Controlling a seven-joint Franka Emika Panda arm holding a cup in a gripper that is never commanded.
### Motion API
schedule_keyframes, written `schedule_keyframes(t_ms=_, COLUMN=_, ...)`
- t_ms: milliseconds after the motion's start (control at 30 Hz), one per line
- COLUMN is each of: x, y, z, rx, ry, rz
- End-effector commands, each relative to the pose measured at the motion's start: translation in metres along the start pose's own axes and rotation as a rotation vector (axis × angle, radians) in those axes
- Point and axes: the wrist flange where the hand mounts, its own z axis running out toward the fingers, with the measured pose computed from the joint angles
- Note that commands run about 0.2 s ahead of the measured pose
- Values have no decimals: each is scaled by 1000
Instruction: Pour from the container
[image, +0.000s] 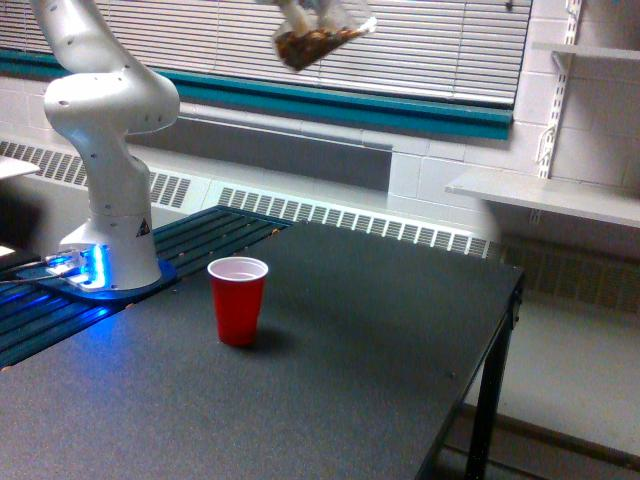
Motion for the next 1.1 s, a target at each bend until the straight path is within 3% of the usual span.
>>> schedule_keyframes(t_ms=33, x=-10, y=29, z=-12, rx=-22, ry=2, rz=1)
schedule_keyframes(t_ms=567, x=-44, y=72, z=-54, rx=10, ry=50, rz=54)
schedule_keyframes(t_ms=1100, x=-70, y=101, z=-15, rx=-68, ry=-57, rz=61)
